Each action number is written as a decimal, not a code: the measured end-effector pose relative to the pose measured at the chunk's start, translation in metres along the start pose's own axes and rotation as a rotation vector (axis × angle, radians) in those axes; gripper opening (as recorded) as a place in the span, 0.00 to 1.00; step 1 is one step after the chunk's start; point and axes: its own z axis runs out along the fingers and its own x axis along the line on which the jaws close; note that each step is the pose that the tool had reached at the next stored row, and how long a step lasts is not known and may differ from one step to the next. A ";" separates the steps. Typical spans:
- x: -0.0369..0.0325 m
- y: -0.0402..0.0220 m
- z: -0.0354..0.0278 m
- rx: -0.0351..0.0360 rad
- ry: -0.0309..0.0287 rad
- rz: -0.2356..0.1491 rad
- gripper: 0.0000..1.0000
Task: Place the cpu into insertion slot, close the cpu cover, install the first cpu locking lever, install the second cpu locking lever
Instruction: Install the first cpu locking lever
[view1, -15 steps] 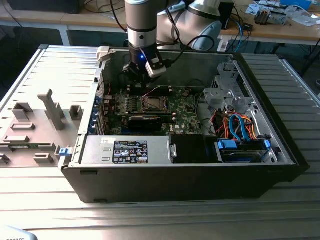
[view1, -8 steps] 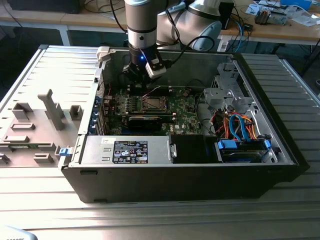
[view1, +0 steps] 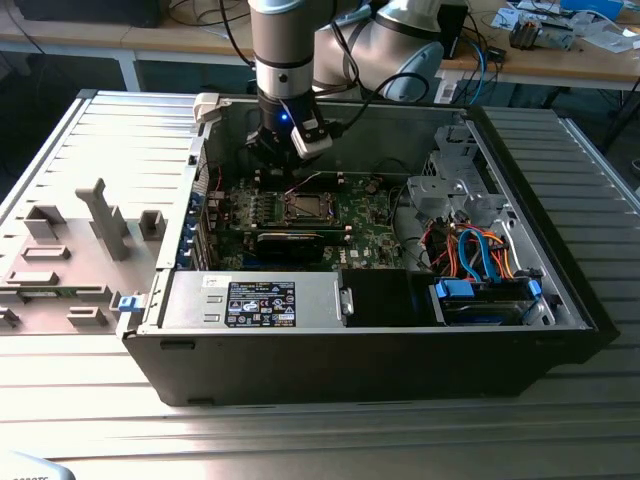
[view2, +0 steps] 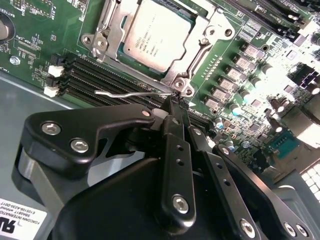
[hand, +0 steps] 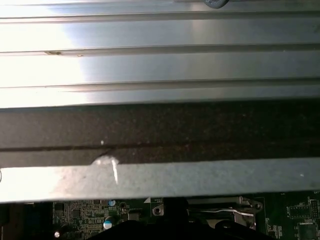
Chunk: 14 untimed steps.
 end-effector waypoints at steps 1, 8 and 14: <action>0.0000 0.0000 0.0004 0.0000 0.0000 0.000 0.11; 0.0000 -0.0002 0.0036 -0.0001 0.0000 0.000 0.11; -0.0001 -0.0003 0.0053 -0.0001 0.0000 0.000 0.11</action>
